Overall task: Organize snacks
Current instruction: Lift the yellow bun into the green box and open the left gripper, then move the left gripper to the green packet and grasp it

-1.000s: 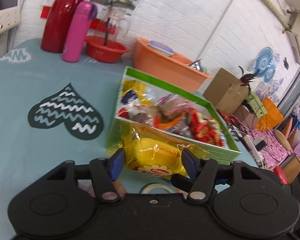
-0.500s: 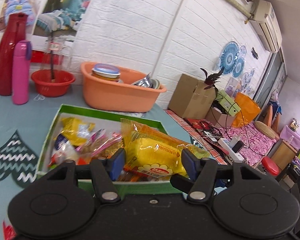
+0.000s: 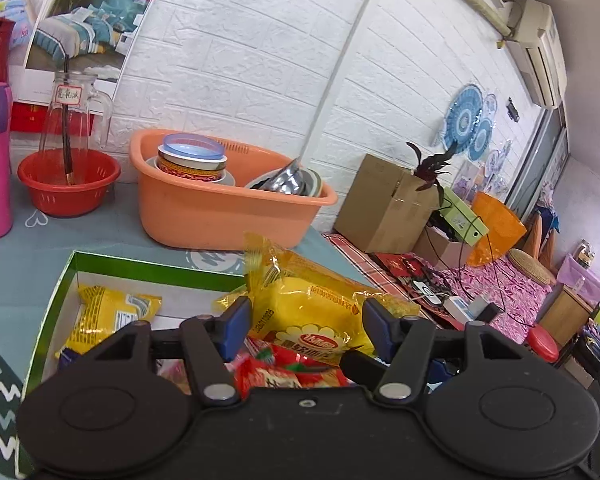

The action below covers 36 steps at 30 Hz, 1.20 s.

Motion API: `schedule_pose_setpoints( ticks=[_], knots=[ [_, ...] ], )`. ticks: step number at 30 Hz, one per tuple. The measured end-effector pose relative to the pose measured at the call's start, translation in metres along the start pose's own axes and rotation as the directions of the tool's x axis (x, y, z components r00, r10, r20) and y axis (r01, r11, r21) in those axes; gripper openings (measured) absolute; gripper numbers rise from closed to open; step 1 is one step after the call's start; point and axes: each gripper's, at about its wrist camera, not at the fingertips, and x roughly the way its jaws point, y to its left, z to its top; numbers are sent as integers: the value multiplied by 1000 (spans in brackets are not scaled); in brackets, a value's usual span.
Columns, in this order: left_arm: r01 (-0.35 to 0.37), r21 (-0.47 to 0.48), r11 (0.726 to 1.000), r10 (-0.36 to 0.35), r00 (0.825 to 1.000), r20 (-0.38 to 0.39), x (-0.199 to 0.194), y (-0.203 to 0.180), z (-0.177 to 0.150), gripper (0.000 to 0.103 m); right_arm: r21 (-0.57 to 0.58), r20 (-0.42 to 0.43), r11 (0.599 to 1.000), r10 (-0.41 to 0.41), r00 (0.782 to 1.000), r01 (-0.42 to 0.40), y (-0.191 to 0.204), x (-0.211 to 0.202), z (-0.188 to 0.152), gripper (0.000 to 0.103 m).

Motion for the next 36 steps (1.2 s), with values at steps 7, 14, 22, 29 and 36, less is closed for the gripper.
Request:
schedule_pose_setpoints(
  ticks=[7, 14, 22, 29, 36],
  knots=[
    [-43, -37, 998, 42, 999, -13, 16, 23, -6, 103, -37, -50, 999, 6, 999, -8, 1, 30, -16, 82],
    [-74, -22, 997, 74, 997, -27, 3, 22, -17, 103, -66, -26, 998, -16, 1000, 14, 10, 19, -19, 103],
    [-63, -23, 998, 64, 997, 32, -45, -6, -15, 103, -60, 21, 998, -29, 999, 30, 22, -27, -8, 103],
    [-111, -37, 993, 112, 993, 30, -93, -36, -33, 103, -47, 34, 998, -29, 999, 30, 35, -70, -2, 103],
    [-116, -79, 990, 120, 991, 51, -140, -43, -68, 103, -26, 4, 999, 32, 999, -32, 48, -104, -16, 103]
  ],
)
